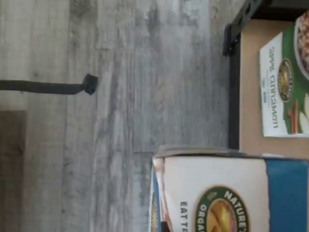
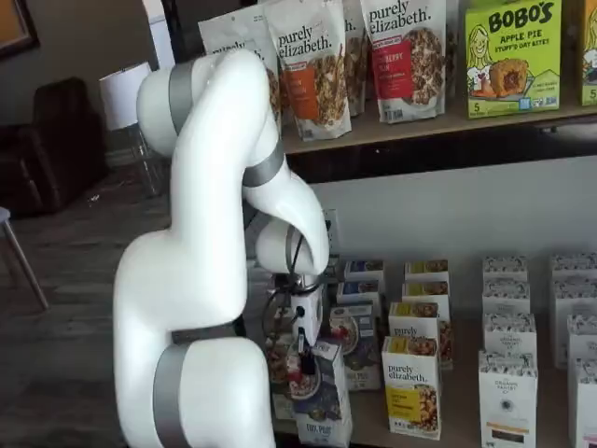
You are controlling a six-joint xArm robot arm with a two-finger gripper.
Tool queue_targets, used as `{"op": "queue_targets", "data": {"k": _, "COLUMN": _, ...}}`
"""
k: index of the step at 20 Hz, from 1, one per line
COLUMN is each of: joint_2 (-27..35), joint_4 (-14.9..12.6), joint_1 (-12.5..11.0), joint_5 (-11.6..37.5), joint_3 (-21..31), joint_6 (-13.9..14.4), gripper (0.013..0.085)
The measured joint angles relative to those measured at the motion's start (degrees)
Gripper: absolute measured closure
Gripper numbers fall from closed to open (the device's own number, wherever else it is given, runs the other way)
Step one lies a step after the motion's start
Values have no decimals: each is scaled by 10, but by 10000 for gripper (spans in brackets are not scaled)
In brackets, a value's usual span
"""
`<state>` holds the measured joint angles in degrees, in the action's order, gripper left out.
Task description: Pick up the blue and white box that is on the bottom shelf, the second box from the left
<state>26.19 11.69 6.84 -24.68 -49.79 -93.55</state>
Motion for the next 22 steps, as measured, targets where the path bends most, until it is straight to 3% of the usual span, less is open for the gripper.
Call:
{"op": "queue_targets", "data": {"k": 12, "joint_2": -182, "joint_4": -16, "joint_1": 26, "joint_5": -56, "joint_3": 127, "joint_6": 46, "gripper": 530}}
{"op": "queue_targets", "data": {"k": 22, "joint_2": -335, "joint_4": -42, "joint_1": 38, "joint_5": -124, "joint_3": 181, "joint_6": 89, "gripper": 530}}
